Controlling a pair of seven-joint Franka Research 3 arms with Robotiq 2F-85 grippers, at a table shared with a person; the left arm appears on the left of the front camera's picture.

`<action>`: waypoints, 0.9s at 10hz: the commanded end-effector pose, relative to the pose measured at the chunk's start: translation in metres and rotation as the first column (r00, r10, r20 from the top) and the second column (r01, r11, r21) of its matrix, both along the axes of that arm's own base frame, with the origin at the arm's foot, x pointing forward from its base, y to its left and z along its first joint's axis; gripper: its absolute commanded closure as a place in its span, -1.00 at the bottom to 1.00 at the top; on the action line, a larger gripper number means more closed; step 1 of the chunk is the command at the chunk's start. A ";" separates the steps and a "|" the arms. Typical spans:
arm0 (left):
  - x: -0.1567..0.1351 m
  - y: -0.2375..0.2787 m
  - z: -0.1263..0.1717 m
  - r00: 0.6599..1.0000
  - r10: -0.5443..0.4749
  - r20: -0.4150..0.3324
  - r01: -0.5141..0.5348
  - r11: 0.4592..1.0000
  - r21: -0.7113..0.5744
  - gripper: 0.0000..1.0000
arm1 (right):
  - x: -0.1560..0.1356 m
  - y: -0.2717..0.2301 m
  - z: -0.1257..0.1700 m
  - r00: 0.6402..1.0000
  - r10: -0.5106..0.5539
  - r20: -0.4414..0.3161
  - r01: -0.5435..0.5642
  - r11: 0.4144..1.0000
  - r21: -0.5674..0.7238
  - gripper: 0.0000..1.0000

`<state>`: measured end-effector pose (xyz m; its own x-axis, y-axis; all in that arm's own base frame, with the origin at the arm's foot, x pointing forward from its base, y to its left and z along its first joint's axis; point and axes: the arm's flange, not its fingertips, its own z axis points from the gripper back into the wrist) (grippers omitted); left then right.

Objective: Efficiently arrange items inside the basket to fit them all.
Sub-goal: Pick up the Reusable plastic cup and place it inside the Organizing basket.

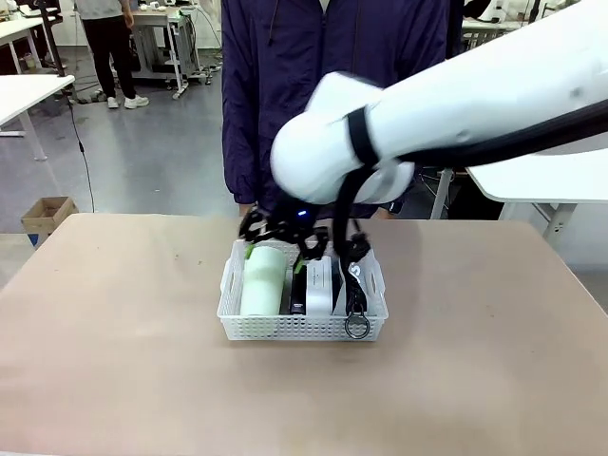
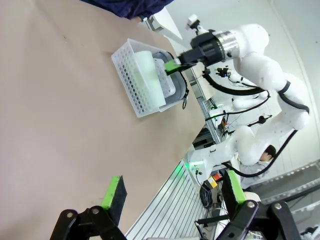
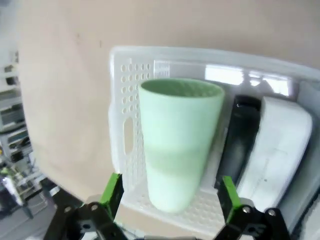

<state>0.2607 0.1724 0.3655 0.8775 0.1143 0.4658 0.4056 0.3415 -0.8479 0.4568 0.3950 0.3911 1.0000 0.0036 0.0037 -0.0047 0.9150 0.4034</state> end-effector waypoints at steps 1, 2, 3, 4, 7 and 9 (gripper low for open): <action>-0.001 -0.001 0.004 1.000 0.003 -0.006 -0.003 1.000 -0.017 -1.00 | -0.033 -0.111 0.025 0.985 0.169 0.015 -0.167 0.952 0.258 -1.00; -0.001 -0.001 0.004 1.000 0.003 -0.006 -0.003 1.000 -0.017 -1.00 | -0.045 -0.153 0.037 0.974 0.220 0.059 -0.226 0.897 0.379 -1.00; -0.001 -0.001 0.004 1.000 0.003 -0.006 -0.003 1.000 -0.017 -1.00 | -0.054 -0.196 0.043 0.976 0.206 0.076 -0.216 0.848 0.483 -1.00; -0.001 -0.001 0.004 1.000 0.003 -0.006 -0.003 1.000 -0.017 -1.00 | -0.061 -0.238 0.044 0.977 0.195 0.085 -0.206 0.774 0.599 -1.00; -0.001 -0.001 0.004 1.000 0.003 -0.006 -0.003 1.000 -0.017 -1.00 | -0.080 -0.356 0.018 0.988 0.118 0.101 -0.151 0.561 0.814 -1.00; -0.001 -0.001 0.004 1.000 0.003 -0.006 -0.003 1.000 -0.017 -1.00 | -0.101 -0.412 -0.012 0.975 0.038 0.220 -0.214 0.436 0.874 -1.00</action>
